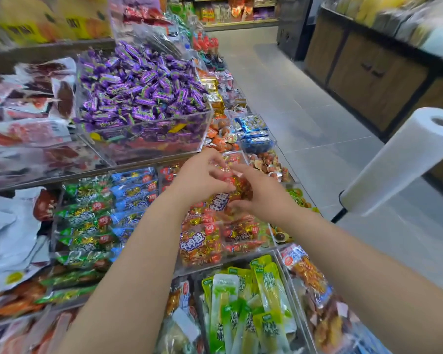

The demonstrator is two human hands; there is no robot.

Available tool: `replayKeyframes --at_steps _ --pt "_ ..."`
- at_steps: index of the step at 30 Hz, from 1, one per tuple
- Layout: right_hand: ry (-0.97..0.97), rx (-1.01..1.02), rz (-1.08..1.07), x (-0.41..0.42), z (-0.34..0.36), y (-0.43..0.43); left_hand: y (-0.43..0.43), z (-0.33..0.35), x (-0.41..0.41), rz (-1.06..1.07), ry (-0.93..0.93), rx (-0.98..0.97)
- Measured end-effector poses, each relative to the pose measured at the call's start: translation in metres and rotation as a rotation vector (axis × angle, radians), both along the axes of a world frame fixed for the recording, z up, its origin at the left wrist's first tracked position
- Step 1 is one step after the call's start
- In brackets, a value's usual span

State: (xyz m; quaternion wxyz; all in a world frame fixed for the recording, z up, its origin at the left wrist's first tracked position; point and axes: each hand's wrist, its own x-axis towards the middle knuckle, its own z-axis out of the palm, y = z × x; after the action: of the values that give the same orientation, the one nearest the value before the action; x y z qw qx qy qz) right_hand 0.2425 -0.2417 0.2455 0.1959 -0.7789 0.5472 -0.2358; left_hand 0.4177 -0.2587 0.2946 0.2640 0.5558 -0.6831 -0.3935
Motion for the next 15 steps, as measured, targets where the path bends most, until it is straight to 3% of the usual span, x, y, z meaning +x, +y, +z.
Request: replayKeyframes --at_steps 2,6,9,12,15 --pt "-0.145 0.114 -0.075 -0.007 -0.009 -0.002 0.002 -0.012 0.008 0.016 0.008 0.021" --pt "-0.365 0.271 -0.377 -0.012 -0.039 -0.009 0.013 -0.055 0.025 -0.155 -0.547 0.191" --pt "-0.392 0.344 -0.317 0.001 -0.062 -0.006 0.024 -0.092 0.024 -0.203 -0.872 0.142" --pt "-0.257 0.271 -0.213 0.008 -0.079 -0.003 0.027 -0.109 0.024 -0.143 -0.918 0.016" --pt "0.152 0.105 -0.130 0.006 -0.091 -0.003 0.025 -0.111 0.027 -0.149 -0.903 -0.004"
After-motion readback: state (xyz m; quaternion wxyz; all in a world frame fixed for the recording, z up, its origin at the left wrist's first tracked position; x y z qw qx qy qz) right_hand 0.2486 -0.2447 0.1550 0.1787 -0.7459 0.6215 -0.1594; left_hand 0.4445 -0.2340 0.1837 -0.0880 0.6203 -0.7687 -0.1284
